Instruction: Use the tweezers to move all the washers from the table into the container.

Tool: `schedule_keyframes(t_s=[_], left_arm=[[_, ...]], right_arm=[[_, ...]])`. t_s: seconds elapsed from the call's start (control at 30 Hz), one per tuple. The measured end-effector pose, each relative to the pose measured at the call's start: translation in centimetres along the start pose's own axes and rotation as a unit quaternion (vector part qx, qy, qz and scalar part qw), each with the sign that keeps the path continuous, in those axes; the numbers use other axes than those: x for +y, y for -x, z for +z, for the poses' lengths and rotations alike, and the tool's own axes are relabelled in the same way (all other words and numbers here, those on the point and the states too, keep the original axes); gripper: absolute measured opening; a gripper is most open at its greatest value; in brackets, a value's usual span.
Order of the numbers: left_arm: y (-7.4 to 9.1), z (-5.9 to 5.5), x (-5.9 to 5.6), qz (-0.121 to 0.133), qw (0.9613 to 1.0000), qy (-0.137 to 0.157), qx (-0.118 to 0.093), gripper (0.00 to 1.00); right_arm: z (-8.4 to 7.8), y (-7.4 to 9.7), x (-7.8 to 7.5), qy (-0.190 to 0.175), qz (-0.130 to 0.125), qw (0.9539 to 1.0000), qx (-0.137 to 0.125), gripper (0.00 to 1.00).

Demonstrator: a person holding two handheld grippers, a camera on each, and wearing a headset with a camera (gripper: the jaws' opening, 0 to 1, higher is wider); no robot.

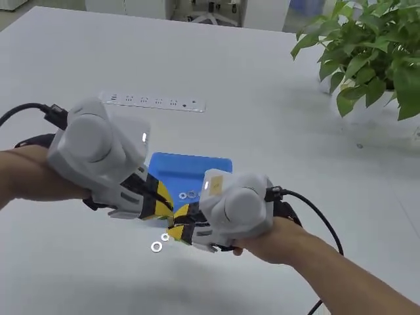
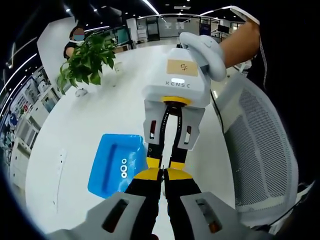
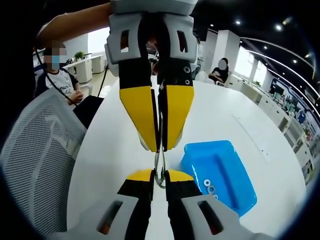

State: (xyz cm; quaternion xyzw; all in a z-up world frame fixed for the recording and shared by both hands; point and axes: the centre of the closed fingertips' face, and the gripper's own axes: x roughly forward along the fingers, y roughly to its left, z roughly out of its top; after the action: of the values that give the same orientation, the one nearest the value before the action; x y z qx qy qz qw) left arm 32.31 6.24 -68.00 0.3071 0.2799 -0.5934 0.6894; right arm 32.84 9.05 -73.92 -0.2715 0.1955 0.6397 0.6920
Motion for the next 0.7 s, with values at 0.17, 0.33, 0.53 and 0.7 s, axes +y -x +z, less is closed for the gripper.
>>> schedule_keyframes(t_s=[0.17,0.33,0.53,0.7], left_arm=[[0.4,0.4,0.7,0.005,1.0000,-0.006,0.000,0.06],[0.7,0.7,1.3,0.008,0.9999,-0.010,-0.002,0.06],[0.9,1.1,2.3,0.013,0.9998,-0.018,-0.001,0.06],[1.0,1.3,3.2,0.015,0.9996,-0.023,-0.002,0.06]], right_arm=[[0.4,0.3,-0.8,0.004,-0.006,1.0000,-0.003,0.11],[0.8,0.5,-1.5,0.009,-0.010,0.9999,-0.003,0.11],[1.1,0.7,-2.6,0.011,-0.017,0.9998,-0.005,0.11],[1.3,0.9,-3.6,0.015,-0.022,0.9996,-0.004,0.11]])
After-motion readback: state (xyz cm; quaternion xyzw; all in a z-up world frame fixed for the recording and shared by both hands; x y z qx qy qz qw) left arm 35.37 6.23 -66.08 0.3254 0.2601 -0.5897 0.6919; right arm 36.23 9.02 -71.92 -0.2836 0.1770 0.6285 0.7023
